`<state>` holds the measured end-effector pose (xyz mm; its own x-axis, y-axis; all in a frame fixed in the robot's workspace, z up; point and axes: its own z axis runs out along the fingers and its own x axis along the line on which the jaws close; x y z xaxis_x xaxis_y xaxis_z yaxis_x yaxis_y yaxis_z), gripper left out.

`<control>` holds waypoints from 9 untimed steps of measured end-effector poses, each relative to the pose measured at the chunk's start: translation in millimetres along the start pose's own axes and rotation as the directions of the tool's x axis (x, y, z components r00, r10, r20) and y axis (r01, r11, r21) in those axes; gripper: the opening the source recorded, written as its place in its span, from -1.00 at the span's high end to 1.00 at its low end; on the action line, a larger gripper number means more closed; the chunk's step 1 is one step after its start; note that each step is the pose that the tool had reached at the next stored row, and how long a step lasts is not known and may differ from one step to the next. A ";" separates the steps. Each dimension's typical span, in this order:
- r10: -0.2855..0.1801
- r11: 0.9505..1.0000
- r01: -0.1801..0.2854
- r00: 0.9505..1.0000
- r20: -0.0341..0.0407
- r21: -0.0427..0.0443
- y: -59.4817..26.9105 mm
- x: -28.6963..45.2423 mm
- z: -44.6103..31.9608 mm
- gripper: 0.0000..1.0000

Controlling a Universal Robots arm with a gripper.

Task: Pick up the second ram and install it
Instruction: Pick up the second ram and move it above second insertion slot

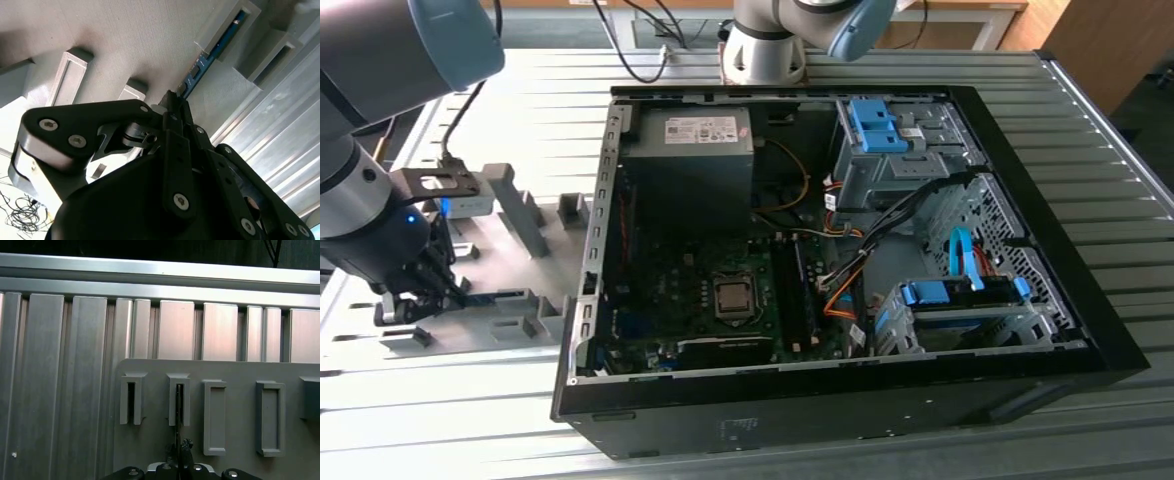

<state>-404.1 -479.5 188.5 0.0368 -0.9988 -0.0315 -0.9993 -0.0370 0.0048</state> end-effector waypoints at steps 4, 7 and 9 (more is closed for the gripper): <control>0.000 1.000 0.000 1.000 0.000 0.000 0.0 0.0 0.1 0.72; 0.000 1.000 0.000 1.000 0.000 0.000 0.0 0.0 0.1 0.72; 0.002 1.000 -0.002 1.000 0.000 0.000 0.0 0.0 0.1 0.72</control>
<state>-404.1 -479.5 188.4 0.0353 -0.9989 -0.0315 -0.9994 -0.0354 0.0048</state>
